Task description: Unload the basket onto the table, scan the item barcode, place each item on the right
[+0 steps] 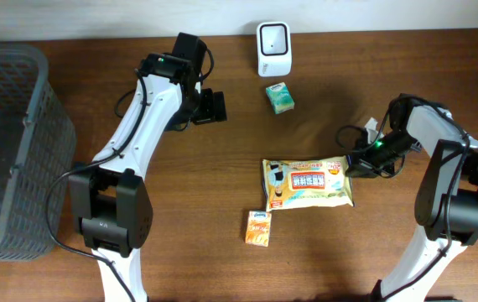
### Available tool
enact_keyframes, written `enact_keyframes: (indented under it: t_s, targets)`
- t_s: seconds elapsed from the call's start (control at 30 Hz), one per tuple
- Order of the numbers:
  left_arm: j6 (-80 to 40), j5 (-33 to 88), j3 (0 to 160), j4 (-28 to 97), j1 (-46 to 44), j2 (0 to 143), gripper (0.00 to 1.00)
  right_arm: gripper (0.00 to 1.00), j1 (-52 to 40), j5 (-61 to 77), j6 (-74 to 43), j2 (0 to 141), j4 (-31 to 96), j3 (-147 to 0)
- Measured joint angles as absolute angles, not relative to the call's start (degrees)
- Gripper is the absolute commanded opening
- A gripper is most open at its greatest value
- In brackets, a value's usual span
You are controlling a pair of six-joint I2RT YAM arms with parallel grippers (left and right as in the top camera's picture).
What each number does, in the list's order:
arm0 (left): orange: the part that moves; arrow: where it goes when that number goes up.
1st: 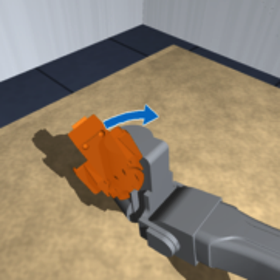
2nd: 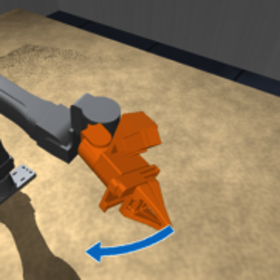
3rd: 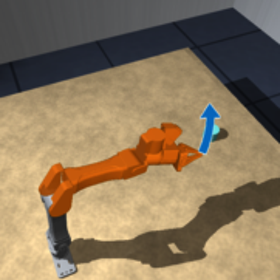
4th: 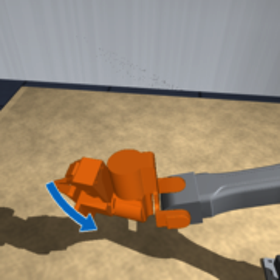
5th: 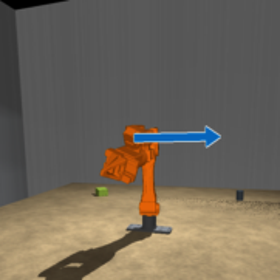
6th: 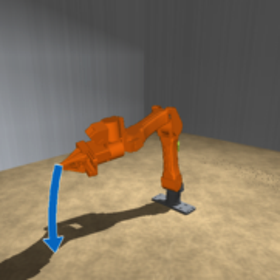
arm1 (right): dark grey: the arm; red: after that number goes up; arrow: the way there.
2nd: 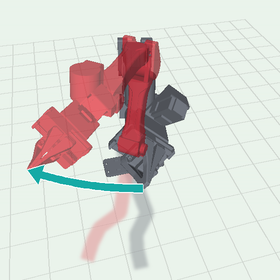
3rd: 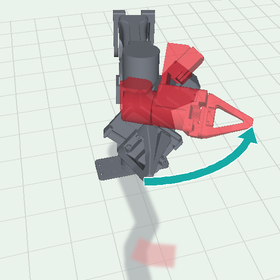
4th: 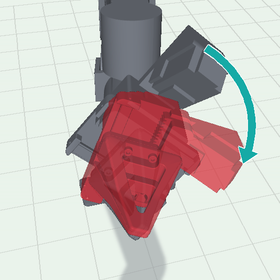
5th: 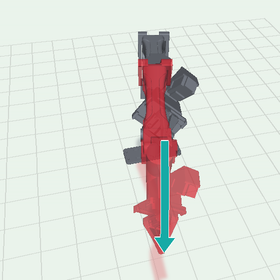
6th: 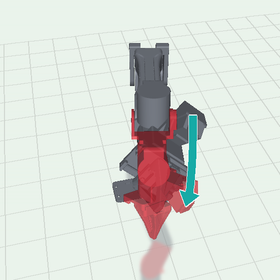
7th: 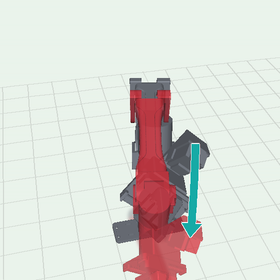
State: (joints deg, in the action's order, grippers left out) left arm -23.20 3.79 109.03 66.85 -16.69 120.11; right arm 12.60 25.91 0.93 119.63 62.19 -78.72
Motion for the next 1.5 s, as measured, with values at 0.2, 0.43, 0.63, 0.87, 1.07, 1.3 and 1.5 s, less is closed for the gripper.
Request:
enact_keyframes:
  t_s: [0.2,0.43,0.63,0.87,1.07,1.3,1.5]
  targets:
    - [-23.20,3.77,109.03,66.83,-16.69,120.11,0.99,0.04,10.83,29.10,2.15,107.98,67.72,-88.27]
    - [-23.16,4.32,109.03,66.98,-16.67,120.11,0.99,0.87,-5.56,1.52,-7.53,92.18,69.63,-94.41]
    - [-20.60,7.53,108.97,67.29,-16.75,120.11,0.99,0.93,7.60,22.96,10.70,117.23,66.92,-93.71]
    - [-20.58,10.31,108.97,67.99,-17.67,120.95,0.99,0.95,10.22,31.00,17.76,124.03,60.77,-93.58]
    - [-19.44,12.05,108.97,68.01,-22.11,121.56,0.99,0.82,8.88,37.67,18.46,127.90,61.45,-93.47]
    - [-17.72,20.73,108.95,68.60,-27.51,128.62,0.31,0.70,6.44,44.77,17.61,127.33,56.73,-86.37]
    - [-17.15,22.55,108.81,66.57,-33.32,132.35,0.23,0.73,6.33,47.55,16.95,126.39,56.71,-84.20]
